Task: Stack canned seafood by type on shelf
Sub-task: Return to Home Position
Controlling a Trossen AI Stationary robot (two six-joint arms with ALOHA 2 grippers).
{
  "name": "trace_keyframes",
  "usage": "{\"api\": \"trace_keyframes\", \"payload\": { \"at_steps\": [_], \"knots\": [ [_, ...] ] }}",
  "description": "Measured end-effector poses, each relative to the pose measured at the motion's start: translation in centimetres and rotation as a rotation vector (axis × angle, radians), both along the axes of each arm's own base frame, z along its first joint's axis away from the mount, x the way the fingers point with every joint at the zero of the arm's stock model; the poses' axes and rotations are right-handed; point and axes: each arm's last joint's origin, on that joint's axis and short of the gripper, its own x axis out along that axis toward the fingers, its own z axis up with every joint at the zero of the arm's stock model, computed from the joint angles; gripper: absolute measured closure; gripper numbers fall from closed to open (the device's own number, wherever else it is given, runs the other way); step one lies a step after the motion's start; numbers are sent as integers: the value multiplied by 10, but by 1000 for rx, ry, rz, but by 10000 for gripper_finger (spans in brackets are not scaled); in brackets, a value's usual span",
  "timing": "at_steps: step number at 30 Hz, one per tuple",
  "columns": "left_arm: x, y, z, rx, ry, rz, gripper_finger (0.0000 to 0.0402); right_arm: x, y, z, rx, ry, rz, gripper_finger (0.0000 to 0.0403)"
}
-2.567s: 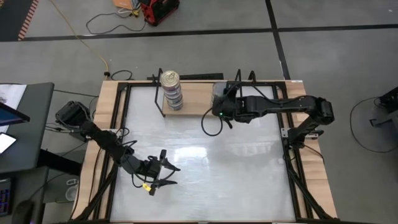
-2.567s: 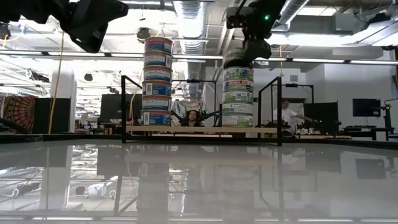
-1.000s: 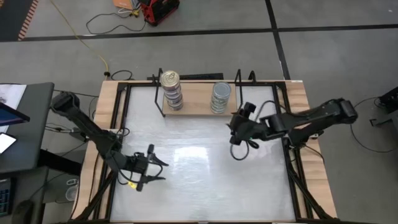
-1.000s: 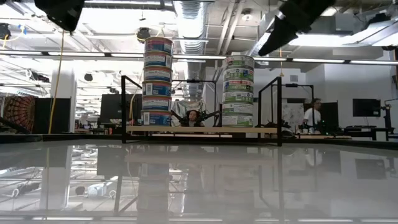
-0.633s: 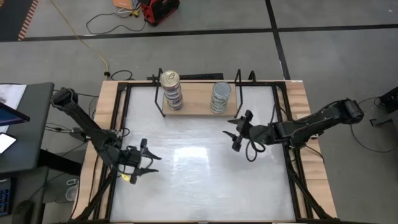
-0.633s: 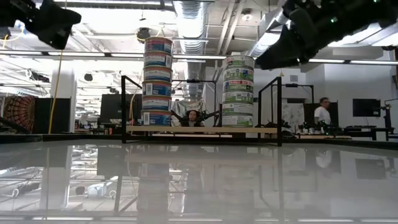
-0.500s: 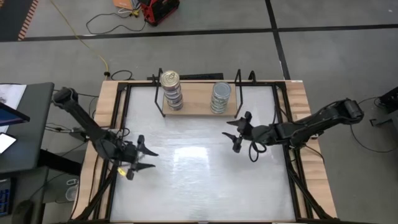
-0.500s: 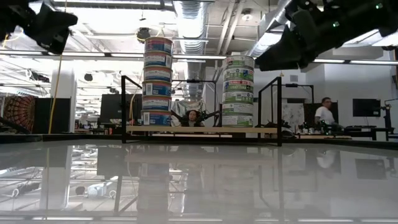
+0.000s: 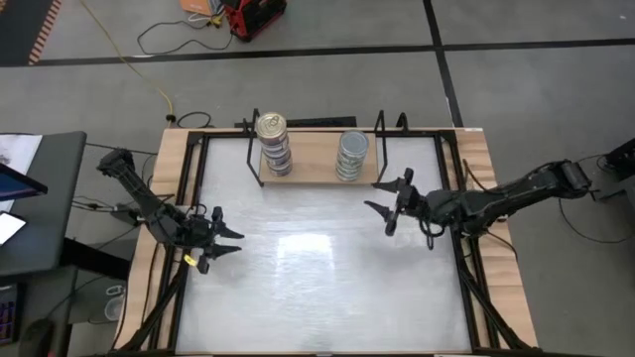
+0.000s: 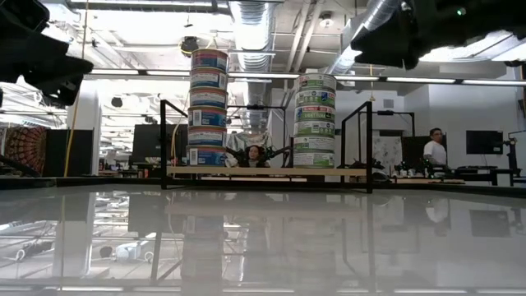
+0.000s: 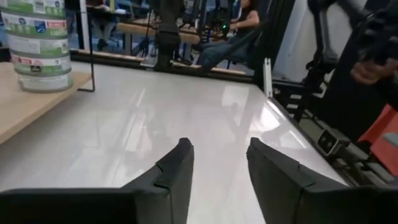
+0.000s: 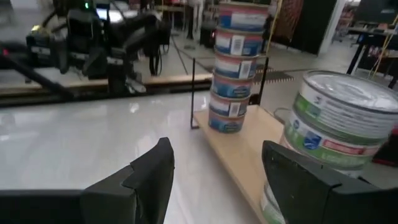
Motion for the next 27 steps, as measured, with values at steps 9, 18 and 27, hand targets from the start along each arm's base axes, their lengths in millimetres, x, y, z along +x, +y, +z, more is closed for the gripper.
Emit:
{"api": "trace_keyframes", "payload": {
  "at_steps": [9, 18, 27],
  "knots": [
    [-6, 3, -2, 44, -46, -109, 314, -27, -3, -49, 94, -195, 14, 133],
    [-6, 2, -7, 96, -68, -136, 374, -49, 1, -68, 112, -328, 76, 133],
    [-6, 7, 3, 123, -139, 52, 396, -50, 7, -69, 119, -329, 120, 133]
  ]
}}
